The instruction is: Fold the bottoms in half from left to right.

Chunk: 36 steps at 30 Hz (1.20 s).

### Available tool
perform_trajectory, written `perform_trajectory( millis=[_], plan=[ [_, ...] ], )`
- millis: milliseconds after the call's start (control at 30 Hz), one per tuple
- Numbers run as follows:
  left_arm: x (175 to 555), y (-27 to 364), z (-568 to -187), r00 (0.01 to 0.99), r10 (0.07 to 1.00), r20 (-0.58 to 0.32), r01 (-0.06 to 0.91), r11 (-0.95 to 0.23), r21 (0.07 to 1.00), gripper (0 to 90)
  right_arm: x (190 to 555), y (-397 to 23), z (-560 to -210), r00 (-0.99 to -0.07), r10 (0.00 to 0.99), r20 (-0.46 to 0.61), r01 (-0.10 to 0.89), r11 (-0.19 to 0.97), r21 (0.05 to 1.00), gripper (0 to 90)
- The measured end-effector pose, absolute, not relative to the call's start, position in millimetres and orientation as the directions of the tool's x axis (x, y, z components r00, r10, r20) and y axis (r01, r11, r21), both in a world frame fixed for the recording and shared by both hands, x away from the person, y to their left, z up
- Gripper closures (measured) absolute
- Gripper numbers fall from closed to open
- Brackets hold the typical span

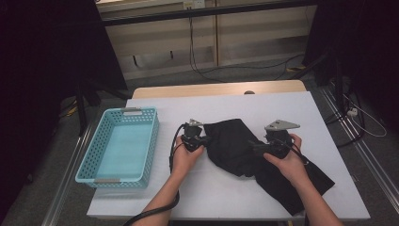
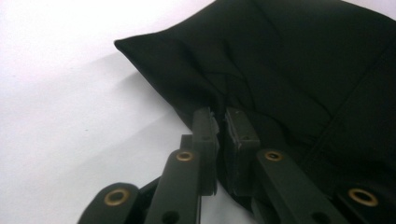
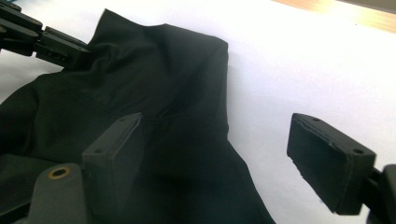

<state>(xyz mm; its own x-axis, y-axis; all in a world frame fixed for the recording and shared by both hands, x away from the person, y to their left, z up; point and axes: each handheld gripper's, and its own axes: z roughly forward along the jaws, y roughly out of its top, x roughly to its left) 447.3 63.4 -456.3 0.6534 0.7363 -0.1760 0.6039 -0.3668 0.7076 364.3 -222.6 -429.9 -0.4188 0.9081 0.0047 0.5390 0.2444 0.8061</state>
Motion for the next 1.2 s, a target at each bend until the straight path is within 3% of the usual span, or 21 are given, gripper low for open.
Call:
perform_trajectory(
  millis=[433,700,867,1000,1067,1133,1200],
  plan=[
    [466.5,120.0,-444.2,0.549,0.818,-0.171,0.626,-0.266,0.733,86.3,358.0,-238.2,-430.3,-0.397,0.918,0.014,0.550,0.226,0.804,18.1],
    [465.1,145.4,-441.7,0.479,0.872,-0.106,0.606,-0.240,0.758,90.0,345.8,-261.3,-433.6,-0.370,0.929,0.034,0.580,0.202,0.789,18.1],
    [459.0,136.9,-438.7,0.524,0.840,-0.139,0.597,-0.246,0.764,89.0,336.7,-277.8,-440.2,-0.352,0.935,0.043,0.608,0.193,0.770,22.4],
    [454.7,127.8,-438.2,0.543,0.831,-0.123,0.590,-0.273,0.760,71.4,333.4,-284.5,-443.4,-0.352,0.934,0.060,0.622,0.186,0.761,27.6],
    [452.0,125.2,-438.1,0.551,0.826,-0.121,0.594,-0.286,0.752,55.5,330.3,-286.5,-443.8,-0.357,0.932,0.062,0.629,0.190,0.754,29.4],
    [449.2,123.2,-437.4,0.560,0.822,-0.105,0.584,-0.302,0.754,48.5,326.7,-289.2,-444.8,-0.354,0.933,0.064,0.632,0.188,0.752,30.5],
    [448.1,122.5,-436.5,0.538,0.837,-0.096,0.587,-0.291,0.755,32.0,323.2,-293.1,-446.7,-0.349,0.935,0.059,0.638,0.191,0.746,32.0]
  ],
)
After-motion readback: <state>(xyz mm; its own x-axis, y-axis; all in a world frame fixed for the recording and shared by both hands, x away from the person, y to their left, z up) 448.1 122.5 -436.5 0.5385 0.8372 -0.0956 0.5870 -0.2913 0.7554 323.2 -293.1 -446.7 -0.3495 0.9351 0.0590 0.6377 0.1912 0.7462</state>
